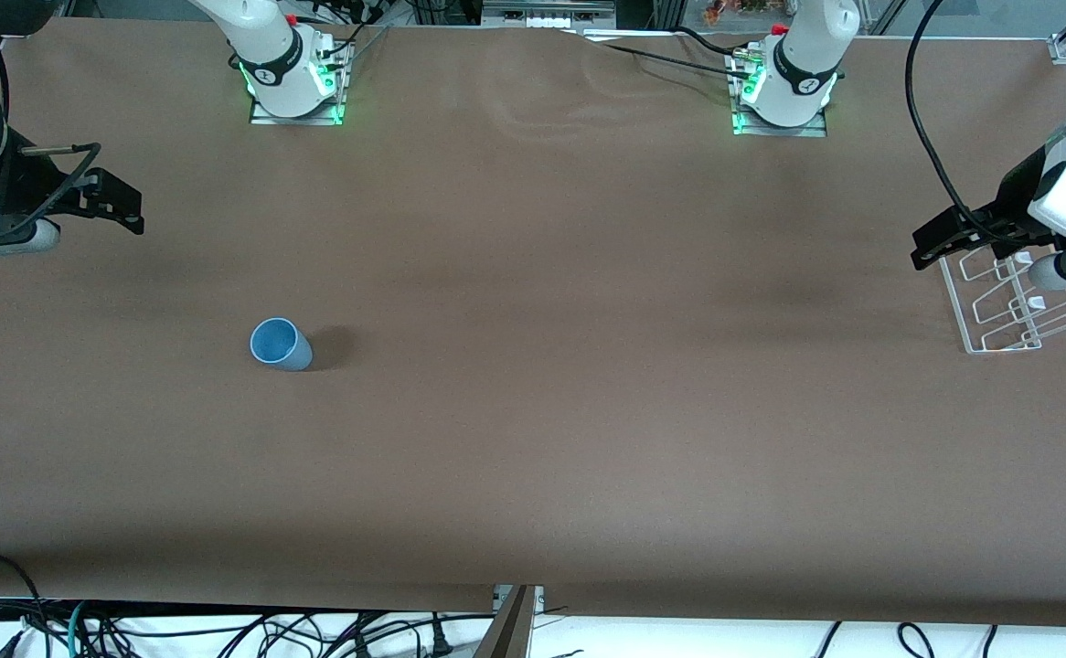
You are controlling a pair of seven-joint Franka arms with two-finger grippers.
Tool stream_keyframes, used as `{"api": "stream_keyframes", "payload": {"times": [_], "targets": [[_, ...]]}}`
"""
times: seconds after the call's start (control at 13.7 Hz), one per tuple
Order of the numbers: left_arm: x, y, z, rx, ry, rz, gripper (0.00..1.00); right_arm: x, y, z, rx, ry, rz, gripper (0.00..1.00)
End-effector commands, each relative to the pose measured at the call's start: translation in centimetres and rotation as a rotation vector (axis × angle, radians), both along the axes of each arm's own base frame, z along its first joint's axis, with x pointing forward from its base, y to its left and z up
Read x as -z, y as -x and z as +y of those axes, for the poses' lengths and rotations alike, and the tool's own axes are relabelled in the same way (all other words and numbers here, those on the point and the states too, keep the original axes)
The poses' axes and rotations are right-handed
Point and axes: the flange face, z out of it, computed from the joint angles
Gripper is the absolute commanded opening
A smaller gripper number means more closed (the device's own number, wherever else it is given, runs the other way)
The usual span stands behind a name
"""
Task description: Transfer cup to left arm and place on rack
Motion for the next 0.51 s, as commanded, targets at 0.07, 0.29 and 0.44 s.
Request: {"api": "stream_keyframes", "payload": {"times": [0.07,0.29,0.44], "targets": [[-0.3,1.9,1.6,0.006,-0.024,-0.024,1.00,-0.6,-0.9,0.0,-0.004,0.013,0.010,1.00],[-0.7,1.9,2.2,-0.016,-0.022,-0.019,1.00,-0.5,-0.9,-0.1,-0.005,0.014,0.012,1.00],[-1.3,1.7,1.7,0.005,-0.021,-0.044,1.00,-0.5,-0.9,0.0,-0.007,0.013,0.009,1.00]]}}
